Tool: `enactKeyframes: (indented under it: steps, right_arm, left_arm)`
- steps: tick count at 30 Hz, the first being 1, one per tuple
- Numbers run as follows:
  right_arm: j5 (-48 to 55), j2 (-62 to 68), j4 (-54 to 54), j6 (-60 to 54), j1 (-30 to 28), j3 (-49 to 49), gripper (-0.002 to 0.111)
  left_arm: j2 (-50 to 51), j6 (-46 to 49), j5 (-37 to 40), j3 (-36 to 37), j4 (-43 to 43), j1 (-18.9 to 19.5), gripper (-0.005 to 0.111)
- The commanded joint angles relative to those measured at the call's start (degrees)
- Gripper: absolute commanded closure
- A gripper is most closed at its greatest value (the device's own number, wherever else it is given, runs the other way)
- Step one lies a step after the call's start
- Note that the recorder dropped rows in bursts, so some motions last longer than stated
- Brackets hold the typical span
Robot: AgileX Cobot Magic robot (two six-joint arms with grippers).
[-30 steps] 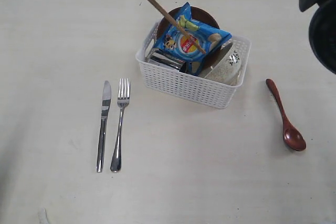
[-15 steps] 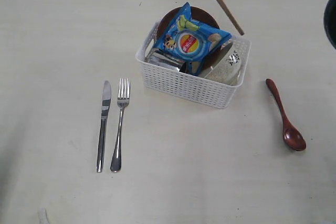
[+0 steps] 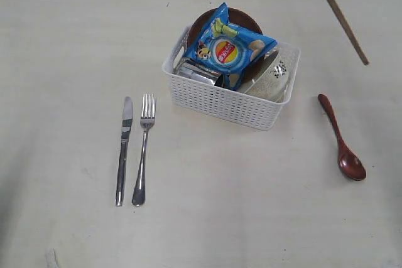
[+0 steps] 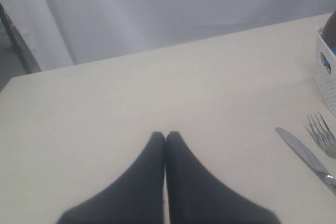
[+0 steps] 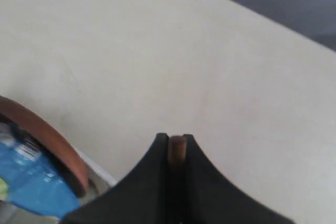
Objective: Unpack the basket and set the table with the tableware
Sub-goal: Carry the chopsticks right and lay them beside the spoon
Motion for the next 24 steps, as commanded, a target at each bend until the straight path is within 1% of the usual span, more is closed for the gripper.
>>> enactKeyframes:
  steps: [1, 7, 14, 19, 21, 24]
  right_arm:
    - [0.12, -3.56, -0.38, 2.36, -4.97, 10.37, 0.109]
    - [-0.71, -4.83, -0.50, 2.36, -9.43, 23.62, 0.109]
    - [-16.81, -4.83, -1.00, 6.28, -12.14, 37.62, 0.109]
    - [-26.37, -4.83, -1.49, 6.74, -13.02, 43.32, 0.109]
    - [-28.52, -4.83, -1.59, 7.74, -13.25, 44.40, 0.109]
    - [-29.06, -4.59, -4.79, 10.74, -13.62, 44.61, 0.109]
  left_arm:
    - [-0.15, -0.20, -0.45, 0.10, -0.51, 0.31, 0.107]
    - [-0.15, -0.20, -0.45, 0.10, -0.73, 0.31, 0.107]
    - [-0.15, -0.20, -0.45, 0.10, -0.73, 0.31, 0.107]
    - [-0.15, -0.20, -0.45, 0.10, -0.73, 0.31, 0.107]
    - [-0.15, -0.20, -0.45, 0.10, -0.73, 0.31, 0.107]
    - [-0.15, -0.20, -0.45, 0.10, -0.73, 0.31, 0.107]
